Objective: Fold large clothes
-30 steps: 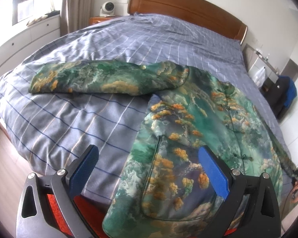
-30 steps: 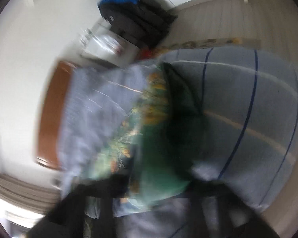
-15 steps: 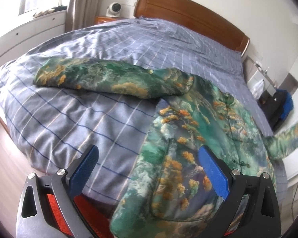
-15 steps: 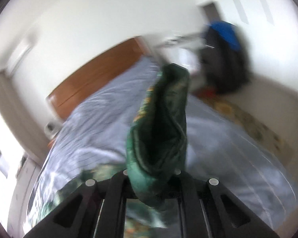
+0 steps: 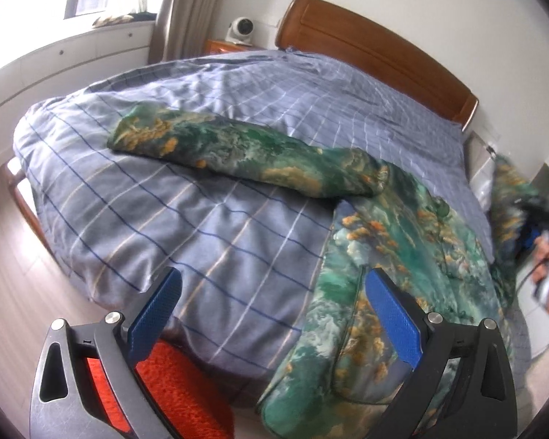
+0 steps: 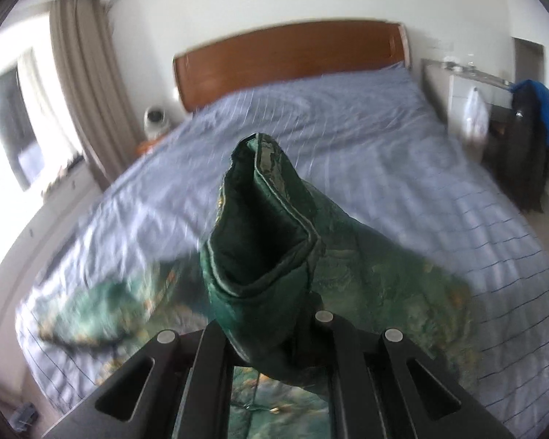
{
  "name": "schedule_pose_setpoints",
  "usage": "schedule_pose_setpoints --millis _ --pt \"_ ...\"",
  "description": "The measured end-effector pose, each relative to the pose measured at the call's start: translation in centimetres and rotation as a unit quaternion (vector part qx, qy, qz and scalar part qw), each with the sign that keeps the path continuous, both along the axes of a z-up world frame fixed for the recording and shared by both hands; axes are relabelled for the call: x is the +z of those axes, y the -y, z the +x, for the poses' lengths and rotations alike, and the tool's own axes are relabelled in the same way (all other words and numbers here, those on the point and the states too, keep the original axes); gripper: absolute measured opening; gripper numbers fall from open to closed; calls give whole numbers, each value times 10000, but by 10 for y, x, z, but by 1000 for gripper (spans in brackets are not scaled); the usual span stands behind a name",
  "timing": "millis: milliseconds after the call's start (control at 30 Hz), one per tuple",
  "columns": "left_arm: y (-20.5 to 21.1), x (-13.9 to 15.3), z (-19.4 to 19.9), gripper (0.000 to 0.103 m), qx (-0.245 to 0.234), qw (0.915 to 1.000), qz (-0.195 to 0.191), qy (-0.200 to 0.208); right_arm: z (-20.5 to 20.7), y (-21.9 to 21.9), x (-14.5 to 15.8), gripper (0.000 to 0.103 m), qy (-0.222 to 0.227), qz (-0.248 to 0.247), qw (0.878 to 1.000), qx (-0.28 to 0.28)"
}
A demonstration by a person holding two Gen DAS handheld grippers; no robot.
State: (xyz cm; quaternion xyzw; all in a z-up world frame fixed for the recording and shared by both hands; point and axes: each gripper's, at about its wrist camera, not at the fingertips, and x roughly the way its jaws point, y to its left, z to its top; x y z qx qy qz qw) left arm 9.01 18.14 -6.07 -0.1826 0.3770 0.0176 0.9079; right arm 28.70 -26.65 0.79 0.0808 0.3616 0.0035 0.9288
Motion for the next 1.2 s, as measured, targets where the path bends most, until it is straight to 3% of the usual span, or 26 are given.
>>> schedule_pose_setpoints --millis 200,267,333,367,433,633,800,900,967,1033,1133,1200 --pt "-3 -5 -5 100 118 9998 80 -166 21 -41 -89 11 -505 -127 9986 -67" --pt "-1 -6 -6 101 89 9996 147 -211 27 -45 -116 17 -761 20 9971 -67" --pt "4 -6 -8 101 35 9994 244 -225 36 -52 -140 37 -1204 324 9921 95" --pt "6 -6 -9 101 10 9994 280 -224 39 -55 -150 41 -1426 444 9886 187" --pt "11 -6 -8 101 -36 9991 356 -226 33 -55 -150 56 -1431 558 9875 362" --pt "26 -11 -3 101 -173 9985 432 -296 1 -16 -100 73 -818 1454 9807 1020" --pt "37 -12 -3 101 -329 9971 601 -318 -20 49 -91 76 -632 1653 9816 714" --pt "39 -14 -3 101 -352 9967 644 -353 -30 95 -115 76 -831 1605 9835 88" --pt "40 -16 -2 101 -356 9962 673 -420 -30 125 -145 76 -1308 1591 9780 -340" --pt "41 -16 -2 101 -355 9957 721 -466 -39 144 -159 68 -1393 1787 9726 -525" --pt "43 -18 -2 101 -345 9951 801 -469 -50 141 -140 69 -1156 1882 9740 -509" --pt "45 -19 0 101 -344 9948 820 -503 -47 123 -127 69 -1139 1850 9759 -186"
